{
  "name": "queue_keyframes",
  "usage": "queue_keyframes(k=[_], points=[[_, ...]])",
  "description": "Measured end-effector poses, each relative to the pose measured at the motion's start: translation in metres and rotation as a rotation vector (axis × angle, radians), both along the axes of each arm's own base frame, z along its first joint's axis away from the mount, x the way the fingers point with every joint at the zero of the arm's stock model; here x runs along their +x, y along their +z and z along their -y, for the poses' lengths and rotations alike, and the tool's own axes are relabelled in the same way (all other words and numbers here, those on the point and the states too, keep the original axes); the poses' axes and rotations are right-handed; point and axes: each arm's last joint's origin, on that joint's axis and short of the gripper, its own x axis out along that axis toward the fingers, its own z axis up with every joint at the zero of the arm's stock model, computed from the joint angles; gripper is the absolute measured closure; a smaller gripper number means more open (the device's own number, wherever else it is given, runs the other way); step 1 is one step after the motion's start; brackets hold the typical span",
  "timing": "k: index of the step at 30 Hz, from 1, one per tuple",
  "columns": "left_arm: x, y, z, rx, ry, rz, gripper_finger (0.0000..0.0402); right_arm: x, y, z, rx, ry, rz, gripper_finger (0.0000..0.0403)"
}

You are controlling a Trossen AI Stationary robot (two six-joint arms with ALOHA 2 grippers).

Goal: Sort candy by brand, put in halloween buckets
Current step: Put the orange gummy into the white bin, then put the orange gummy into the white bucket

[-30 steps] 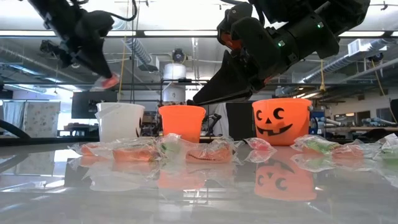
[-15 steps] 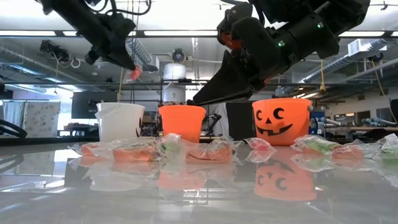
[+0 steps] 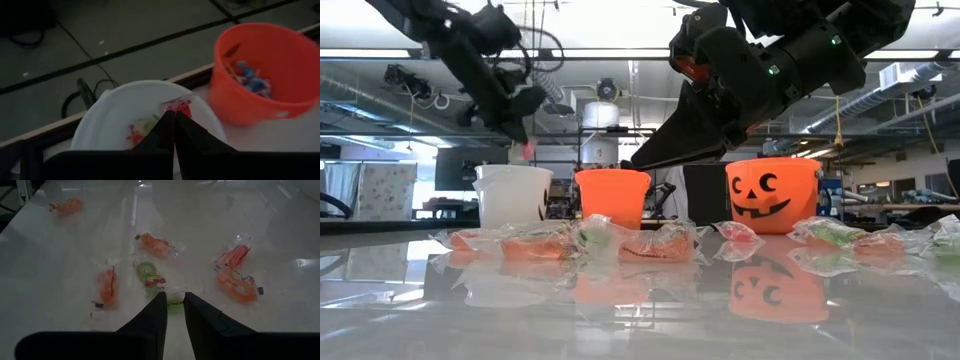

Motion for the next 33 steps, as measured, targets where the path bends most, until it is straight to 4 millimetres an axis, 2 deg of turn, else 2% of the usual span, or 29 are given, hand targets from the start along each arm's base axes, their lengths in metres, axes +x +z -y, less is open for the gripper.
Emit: queue_keyframes(k=[6, 12, 17, 20, 25, 28, 33], points=[[-0.001, -0.008, -0.020, -0.004, 0.069, 0.006, 0.0374, -0.001, -0.001, 0.000, -0.013, 0.003, -0.013, 0.0323], [-0.010, -0.008, -0.028, 0.003, 0.121, -0.001, 0.0339, -0.001, -0.002, 0.003, -0.014, -0.006, -0.024, 0.0323], [-0.010, -0.008, -0.026, 0.016, 0.087, -0.047, 0.0320, 0.000, -0.002, 0.007, 0.001, -0.029, -0.024, 0.0323], [-0.006, -0.005, -0.020, 0.039, 0.029, -0.077, 0.0319, 0.000, -0.002, 0.008, 0.011, -0.040, -0.023, 0.0323], [-0.006, 0.002, -0.012, 0.084, 0.040, -0.077, 0.0321, 0.001, -0.002, 0.011, 0.024, -0.093, -0.017, 0.0323], [-0.002, 0.007, -0.003, 0.083, -0.046, -0.031, 0.0321, 0.001, -0.002, 0.012, 0.015, -0.130, -0.011, 0.0323], [0.019, 0.014, 0.025, -0.020, -0.420, 0.155, 0.0321, 0.001, -0.001, 0.015, -0.034, -0.208, 0.005, 0.0323]])
